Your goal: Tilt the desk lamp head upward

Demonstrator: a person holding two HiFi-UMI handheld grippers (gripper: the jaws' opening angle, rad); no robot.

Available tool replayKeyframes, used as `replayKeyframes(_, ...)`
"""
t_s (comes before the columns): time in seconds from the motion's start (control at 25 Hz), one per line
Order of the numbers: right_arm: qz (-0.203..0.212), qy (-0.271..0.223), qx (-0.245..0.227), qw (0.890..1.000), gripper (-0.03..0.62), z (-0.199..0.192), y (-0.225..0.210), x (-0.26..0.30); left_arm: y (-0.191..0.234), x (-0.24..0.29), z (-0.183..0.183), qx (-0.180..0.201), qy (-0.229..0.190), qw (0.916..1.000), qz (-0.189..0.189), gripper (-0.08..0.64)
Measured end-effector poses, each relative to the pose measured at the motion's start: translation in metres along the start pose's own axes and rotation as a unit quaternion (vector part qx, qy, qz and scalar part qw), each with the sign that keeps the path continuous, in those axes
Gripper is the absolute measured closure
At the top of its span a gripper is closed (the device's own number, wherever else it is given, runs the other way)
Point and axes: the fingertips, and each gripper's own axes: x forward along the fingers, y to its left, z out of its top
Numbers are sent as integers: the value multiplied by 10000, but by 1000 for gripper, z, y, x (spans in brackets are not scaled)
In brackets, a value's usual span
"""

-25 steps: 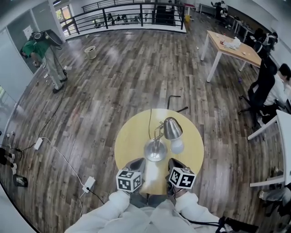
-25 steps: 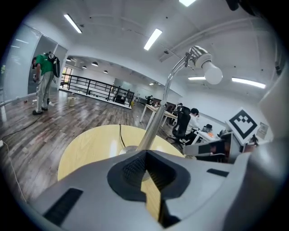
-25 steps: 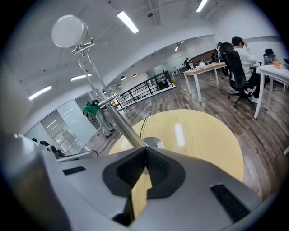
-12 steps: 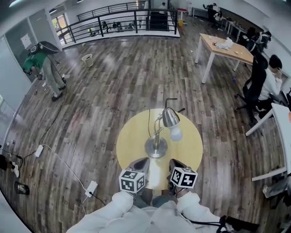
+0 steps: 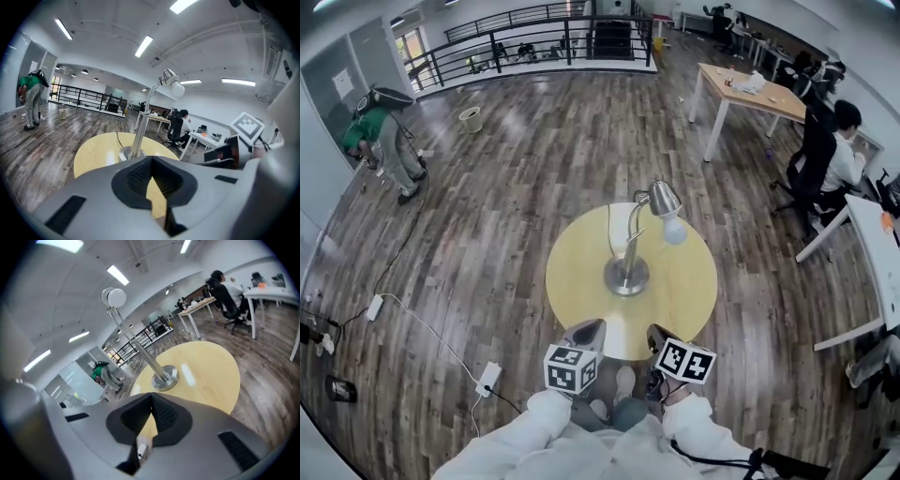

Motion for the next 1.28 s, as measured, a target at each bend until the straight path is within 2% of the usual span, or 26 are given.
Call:
replayKeyframes(0.04,45,-46,57,10000,578,-3,6,-5,0,-7,-2,48,-17,10000,18,557)
replayKeyframes(0.16,-111,-159,-396,9990,578,-5,18,-17,1,-25,-3,-20,-61,9999,82,557)
replayKeyframes(0.28,-65,-93,-529,9985,578,-14,25,-22,-2,-38,-11,-116,-58,9998,142,557)
replayKeyframes(0.76,-27,-115,-1282,9917,578,-1,29,-41,-22,-44,1,-144,-117,9993,335,557)
replayKeyframes(1.28,60,-246,-1499,9884,580,2,44,-43,-25,-47,10,53,-147,9994,319,557)
